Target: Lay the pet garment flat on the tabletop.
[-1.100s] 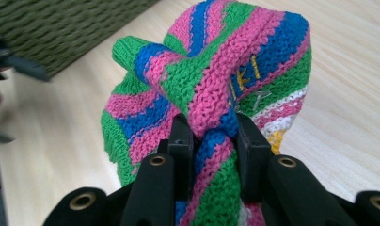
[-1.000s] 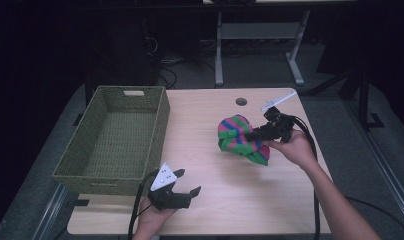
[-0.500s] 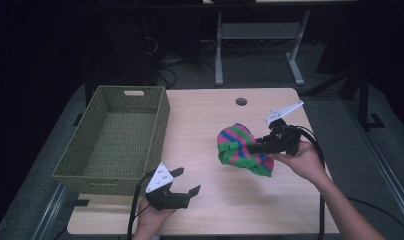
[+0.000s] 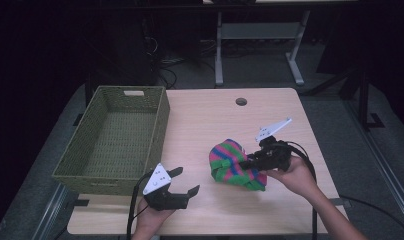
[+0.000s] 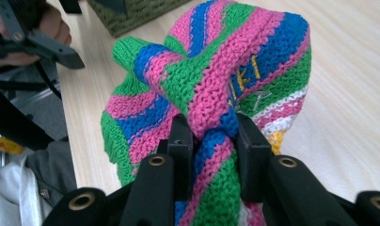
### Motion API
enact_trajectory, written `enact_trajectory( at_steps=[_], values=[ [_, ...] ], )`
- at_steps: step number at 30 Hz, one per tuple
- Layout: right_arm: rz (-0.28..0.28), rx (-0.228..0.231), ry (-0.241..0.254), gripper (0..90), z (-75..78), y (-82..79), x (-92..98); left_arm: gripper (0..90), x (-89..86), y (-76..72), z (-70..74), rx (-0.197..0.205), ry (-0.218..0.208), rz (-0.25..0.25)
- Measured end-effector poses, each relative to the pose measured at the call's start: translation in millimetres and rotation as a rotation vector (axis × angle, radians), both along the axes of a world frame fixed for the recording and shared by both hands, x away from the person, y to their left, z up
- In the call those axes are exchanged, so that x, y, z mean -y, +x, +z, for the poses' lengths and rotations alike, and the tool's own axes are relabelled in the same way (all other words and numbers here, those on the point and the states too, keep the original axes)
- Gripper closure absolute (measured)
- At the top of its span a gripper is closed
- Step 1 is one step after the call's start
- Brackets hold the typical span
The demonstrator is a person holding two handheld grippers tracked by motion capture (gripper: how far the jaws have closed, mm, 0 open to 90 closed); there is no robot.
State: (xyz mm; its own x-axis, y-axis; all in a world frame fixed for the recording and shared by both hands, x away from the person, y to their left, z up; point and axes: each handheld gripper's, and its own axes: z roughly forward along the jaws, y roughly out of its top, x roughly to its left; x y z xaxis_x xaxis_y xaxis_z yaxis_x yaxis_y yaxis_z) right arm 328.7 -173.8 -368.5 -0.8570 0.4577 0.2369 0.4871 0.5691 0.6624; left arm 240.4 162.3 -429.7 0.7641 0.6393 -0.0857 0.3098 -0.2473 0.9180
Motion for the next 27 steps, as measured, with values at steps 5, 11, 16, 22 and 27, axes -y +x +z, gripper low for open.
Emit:
enact_trajectory(
  at_steps=[5, 11, 16, 22, 27],
  values=[
    [0.007, -0.021, -0.013, 71.3, -12.1, -0.1, -11.1, 18.1, -0.2, -0.2, 0.1, 0.0, 0.001, -0.001],
    [0.016, -0.055, -0.045, 71.2, -26.6, 0.5, -24.4, 18.1, 0.6, -0.8, -0.1, -0.003, -0.006, -0.002],
    [0.02, -0.088, -0.093, 70.9, -47.4, 7.1, -38.9, 18.1, 0.8, -0.8, -0.3, -0.005, 0.002, -0.008],
    [0.02, -0.1, -0.126, 69.4, -63.9, 11.0, -48.6, 18.1, -0.7, 0.6, -0.8, -0.011, 0.006, -0.007],
    [0.021, -0.095, -0.169, 64.7, -72.6, 10.1, -50.7, 18.1, 0.5, 0.0, -1.2, -0.012, 0.009, -0.013]
  ],
)
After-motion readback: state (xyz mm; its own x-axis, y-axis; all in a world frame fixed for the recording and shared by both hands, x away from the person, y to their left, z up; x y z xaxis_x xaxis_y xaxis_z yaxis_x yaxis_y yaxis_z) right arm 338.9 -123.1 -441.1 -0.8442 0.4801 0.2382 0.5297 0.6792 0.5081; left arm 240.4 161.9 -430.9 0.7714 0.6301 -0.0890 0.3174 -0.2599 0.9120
